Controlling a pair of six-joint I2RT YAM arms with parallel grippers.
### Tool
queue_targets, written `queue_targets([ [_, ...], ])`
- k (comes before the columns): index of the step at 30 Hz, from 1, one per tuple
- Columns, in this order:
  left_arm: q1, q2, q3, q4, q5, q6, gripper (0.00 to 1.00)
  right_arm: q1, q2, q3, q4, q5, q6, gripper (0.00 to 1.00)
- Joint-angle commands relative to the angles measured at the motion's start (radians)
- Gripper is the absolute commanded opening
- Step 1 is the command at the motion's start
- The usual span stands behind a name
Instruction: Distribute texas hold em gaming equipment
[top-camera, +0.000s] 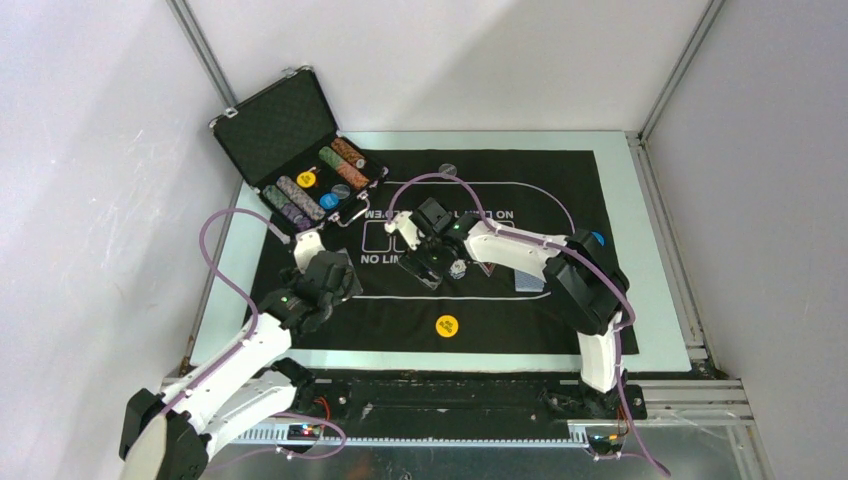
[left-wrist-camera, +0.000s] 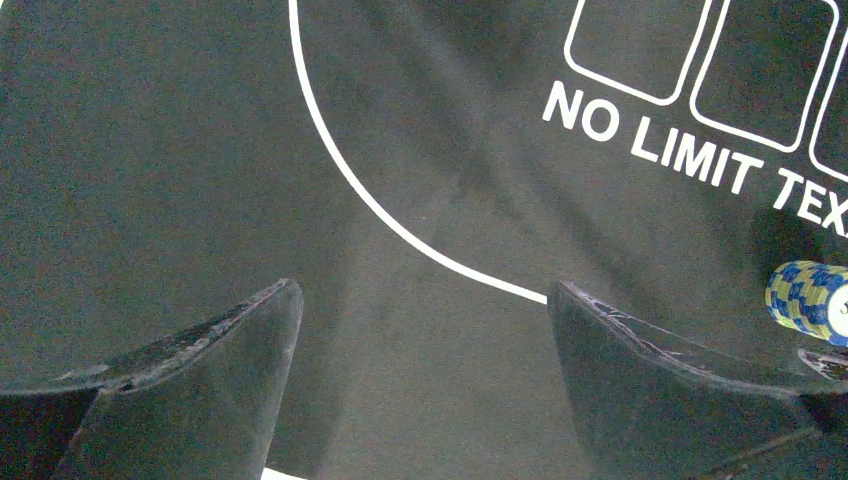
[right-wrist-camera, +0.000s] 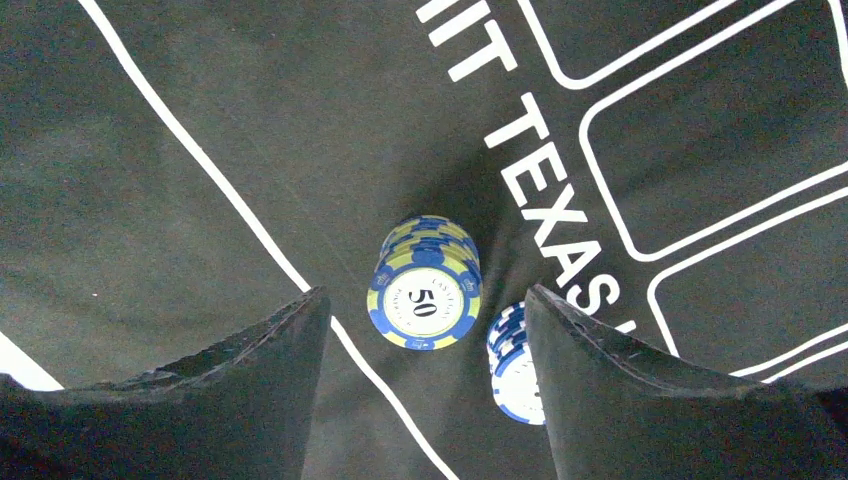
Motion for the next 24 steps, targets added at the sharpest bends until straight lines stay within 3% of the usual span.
queue_targets([
  [1,0.005,0.003,0.004,0.008,-0.029,-0.027,1.00,0.013,0.012,0.050,-0.017,0.026,0.050,0.72],
  [13,0.005,0.007,0.008,0.007,-0.019,-0.026,1.00,0.023,0.047,0.074,-0.034,0.069,0.086,0.57],
  [24,0.005,0.007,0.008,0.007,-0.017,-0.023,1.00,0.023,0.069,0.086,-0.031,0.088,0.090,0.57],
])
